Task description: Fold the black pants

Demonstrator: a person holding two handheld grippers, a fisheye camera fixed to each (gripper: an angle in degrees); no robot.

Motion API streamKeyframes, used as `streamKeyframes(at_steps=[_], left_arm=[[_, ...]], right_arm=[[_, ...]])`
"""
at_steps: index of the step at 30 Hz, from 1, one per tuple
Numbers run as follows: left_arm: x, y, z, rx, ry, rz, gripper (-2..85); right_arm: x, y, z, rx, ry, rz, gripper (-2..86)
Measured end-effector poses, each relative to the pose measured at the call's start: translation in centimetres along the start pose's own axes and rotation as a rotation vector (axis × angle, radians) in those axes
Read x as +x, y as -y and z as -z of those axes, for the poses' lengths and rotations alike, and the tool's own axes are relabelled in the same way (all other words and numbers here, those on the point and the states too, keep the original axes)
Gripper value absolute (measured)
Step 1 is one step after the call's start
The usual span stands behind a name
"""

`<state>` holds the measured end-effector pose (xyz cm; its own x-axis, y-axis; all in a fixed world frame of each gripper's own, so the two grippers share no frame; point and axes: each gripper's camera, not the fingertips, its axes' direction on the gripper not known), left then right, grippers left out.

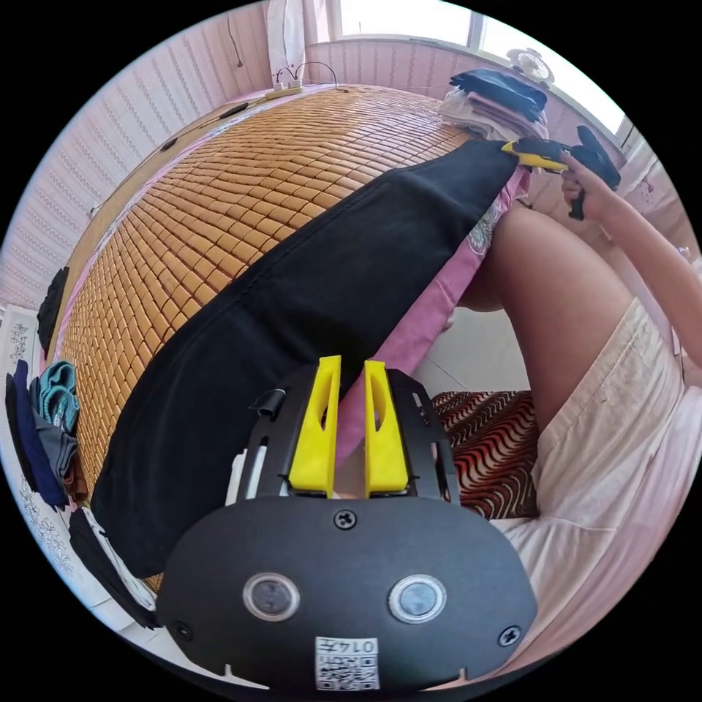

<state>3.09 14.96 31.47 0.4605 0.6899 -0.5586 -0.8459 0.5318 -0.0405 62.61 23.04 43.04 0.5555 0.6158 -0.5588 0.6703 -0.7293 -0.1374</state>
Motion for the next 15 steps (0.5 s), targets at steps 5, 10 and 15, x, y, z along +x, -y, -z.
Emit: streamKeyframes(at_steps=[5,10,15], left_arm=[[0.6,1.1,0.1,0.009,0.007,-0.025,0.3],[2.2,4.9,0.3,0.112,-0.055,-0.108,-0.8],[4.1,9.7,-0.1,0.254,-0.217,-0.146,-0.7]], right_arm=[[2.5,1.4,3.0,0.155,0.398,0.014,4.2],[1.9,5.1,8.2,0.275,0.485,0.142,3.8],[-4.6,9.6,14.7,0.441,0.524,0.376,3.6]])
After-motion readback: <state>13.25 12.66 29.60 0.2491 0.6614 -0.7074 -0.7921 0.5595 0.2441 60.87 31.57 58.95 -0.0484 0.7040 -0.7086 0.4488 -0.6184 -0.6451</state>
